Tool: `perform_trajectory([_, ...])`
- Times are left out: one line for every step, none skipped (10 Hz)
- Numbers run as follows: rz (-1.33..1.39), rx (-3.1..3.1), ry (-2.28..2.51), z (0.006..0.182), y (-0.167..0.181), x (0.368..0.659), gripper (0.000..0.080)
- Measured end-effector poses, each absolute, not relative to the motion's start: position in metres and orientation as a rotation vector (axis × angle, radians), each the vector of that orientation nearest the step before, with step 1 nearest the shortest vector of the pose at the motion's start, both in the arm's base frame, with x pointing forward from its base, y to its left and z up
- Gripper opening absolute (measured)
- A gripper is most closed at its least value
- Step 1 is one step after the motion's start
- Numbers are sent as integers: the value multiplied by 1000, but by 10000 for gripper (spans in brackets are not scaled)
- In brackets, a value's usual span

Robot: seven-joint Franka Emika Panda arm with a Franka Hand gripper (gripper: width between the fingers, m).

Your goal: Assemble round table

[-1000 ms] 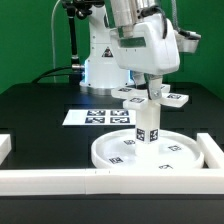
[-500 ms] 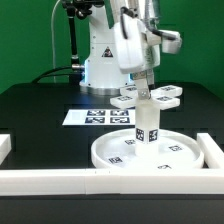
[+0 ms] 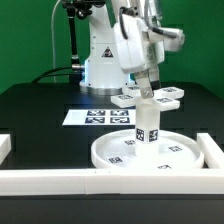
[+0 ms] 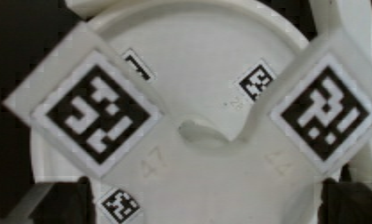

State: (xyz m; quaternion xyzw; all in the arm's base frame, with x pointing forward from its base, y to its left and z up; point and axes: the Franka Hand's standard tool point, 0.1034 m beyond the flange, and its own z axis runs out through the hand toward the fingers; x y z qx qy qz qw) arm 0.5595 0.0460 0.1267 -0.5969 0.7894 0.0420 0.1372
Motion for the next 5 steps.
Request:
perform_trajectory([135, -1746, 2256, 138, 49, 560, 645])
perform_trajectory([138, -1760, 2235, 144, 51, 561, 648])
perform_trajectory([133, -1791, 2215, 141, 51, 560, 648])
perform_trajectory([133, -1802, 2207, 140, 51, 560, 649])
perform_trajectory([116, -1885, 2134, 140, 51, 560, 649])
